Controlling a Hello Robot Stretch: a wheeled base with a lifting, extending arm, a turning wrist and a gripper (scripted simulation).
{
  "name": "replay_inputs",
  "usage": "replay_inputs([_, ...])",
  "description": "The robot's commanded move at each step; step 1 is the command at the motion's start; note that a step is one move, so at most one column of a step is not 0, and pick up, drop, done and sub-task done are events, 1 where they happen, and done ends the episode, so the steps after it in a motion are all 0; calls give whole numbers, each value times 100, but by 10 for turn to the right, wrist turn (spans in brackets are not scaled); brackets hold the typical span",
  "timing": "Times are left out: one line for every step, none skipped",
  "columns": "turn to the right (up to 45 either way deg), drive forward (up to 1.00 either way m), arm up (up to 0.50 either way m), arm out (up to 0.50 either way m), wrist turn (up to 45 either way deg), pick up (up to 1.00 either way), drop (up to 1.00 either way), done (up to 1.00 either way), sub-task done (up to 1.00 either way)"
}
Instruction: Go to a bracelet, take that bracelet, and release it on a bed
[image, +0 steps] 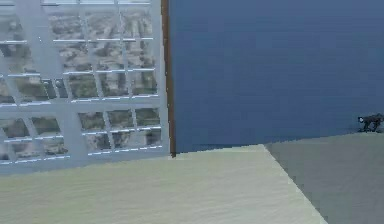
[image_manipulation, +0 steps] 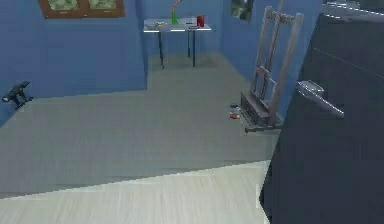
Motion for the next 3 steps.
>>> replay_inputs([450,0,0,0,0,0,0,0,0])
replay_inputs([450,0,0,0,0,0,0,0,0])
replay_inputs([30,0,0,0,0,0,0,0,0])
